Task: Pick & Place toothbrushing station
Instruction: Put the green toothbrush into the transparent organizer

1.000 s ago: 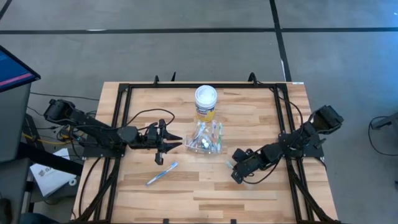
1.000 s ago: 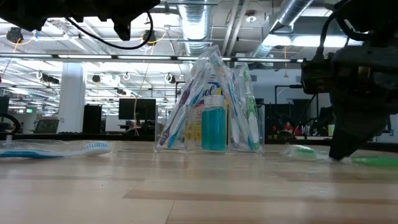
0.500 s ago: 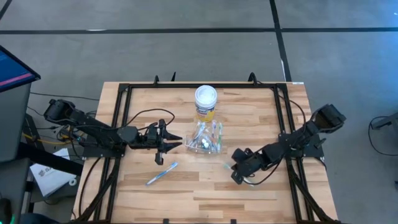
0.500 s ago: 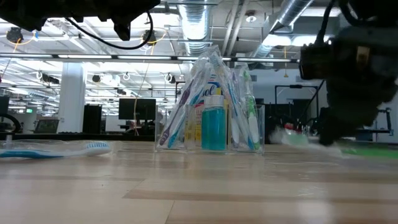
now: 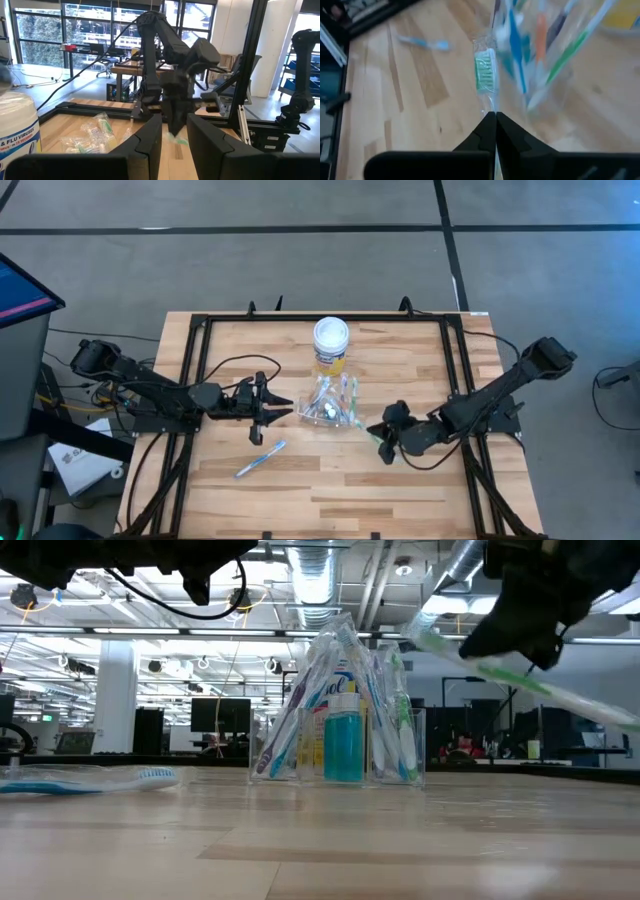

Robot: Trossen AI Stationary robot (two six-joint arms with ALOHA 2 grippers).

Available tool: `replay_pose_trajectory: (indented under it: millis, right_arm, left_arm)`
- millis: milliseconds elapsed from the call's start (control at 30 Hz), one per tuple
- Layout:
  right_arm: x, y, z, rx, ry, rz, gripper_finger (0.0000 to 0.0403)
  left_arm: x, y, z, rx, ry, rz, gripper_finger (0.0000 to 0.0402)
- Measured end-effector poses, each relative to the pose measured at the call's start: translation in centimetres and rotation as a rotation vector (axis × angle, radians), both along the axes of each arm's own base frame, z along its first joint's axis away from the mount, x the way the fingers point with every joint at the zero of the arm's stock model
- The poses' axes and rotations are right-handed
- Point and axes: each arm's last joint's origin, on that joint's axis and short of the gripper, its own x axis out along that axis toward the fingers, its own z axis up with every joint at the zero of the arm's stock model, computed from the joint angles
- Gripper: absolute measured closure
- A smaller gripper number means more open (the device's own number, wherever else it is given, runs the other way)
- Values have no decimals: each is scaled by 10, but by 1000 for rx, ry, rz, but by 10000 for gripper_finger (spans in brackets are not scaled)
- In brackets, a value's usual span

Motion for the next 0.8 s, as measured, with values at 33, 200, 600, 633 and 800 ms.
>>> replay_pose_trajectory:
  millis: [33,200,600,633,800]
  right_arm:
    - [-1,-1,3,-18,-14,-7,402]
    - [0,-4,16,-96,-110,-21,402]
    - [20,-17,37,-235,-288,-22,403]
    - [21,-19,38,-247,-293,-24,403]
    - [25,-25,44,-304,-333,-30,403]
  left_arm:
    - [0,0,0,0,0,0,315]
    - [0,0,0,0,0,0,315]
    - [0,0,0,0,0,-1,315]
    - [0,0,0,0,0,0,315]
    - [0,0,0,0,0,0,315]
